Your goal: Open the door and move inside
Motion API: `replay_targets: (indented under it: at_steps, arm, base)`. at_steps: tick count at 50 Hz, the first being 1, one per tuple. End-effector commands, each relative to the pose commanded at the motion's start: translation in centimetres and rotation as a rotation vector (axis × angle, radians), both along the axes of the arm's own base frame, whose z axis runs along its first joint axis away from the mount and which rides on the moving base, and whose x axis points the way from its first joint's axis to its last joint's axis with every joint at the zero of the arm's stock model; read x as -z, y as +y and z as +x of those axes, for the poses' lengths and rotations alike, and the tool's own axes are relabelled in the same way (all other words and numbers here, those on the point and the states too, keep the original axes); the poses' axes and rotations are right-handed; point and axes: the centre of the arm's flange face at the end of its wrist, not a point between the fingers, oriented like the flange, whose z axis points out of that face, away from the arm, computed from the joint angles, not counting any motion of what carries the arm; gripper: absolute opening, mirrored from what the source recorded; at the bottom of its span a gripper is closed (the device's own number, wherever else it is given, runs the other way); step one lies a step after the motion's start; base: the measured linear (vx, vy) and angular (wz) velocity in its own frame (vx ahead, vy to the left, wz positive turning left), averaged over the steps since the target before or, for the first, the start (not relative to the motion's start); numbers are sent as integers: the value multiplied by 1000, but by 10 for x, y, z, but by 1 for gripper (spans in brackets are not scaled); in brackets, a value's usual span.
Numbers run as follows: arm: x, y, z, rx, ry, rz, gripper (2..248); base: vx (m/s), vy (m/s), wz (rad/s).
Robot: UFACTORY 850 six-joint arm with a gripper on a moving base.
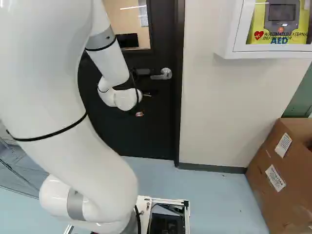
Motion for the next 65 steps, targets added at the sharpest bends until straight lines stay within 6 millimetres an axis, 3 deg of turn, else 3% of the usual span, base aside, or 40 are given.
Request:
replay_targets:
  at_steps: [15, 65]
  arm:
    - [-15, -5, -24, 9, -35, 1, 247]
    - [-65, -6, -26, 12, -156, 5, 247]
  base:
    - [0, 0, 0]
    - [0, 0, 0]
